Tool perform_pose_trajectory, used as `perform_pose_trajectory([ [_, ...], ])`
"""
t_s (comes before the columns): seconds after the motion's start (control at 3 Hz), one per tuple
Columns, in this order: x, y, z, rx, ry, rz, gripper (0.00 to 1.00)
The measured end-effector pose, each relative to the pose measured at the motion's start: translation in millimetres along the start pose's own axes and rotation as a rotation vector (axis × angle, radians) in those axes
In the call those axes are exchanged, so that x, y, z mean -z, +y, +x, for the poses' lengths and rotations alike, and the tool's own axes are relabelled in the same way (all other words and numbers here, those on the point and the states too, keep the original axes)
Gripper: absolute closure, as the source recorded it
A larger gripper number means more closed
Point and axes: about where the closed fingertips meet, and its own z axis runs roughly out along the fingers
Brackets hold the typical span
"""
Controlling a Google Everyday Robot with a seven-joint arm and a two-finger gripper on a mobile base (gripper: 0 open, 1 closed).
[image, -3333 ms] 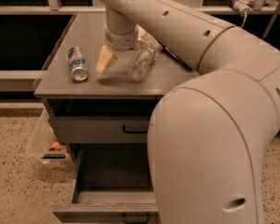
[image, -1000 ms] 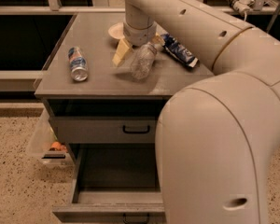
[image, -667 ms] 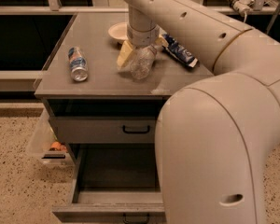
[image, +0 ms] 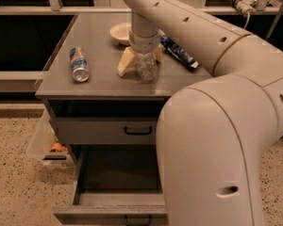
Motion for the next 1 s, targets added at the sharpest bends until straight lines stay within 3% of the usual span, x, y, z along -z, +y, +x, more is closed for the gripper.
perform_pose_trajectory([
  [0.67,16.2,-1.7,-3.8,0.0,0.0,0.0,0.87],
  [1.0,16.3,-1.7,-3.8,0.0,0.0,0.0,1.0],
])
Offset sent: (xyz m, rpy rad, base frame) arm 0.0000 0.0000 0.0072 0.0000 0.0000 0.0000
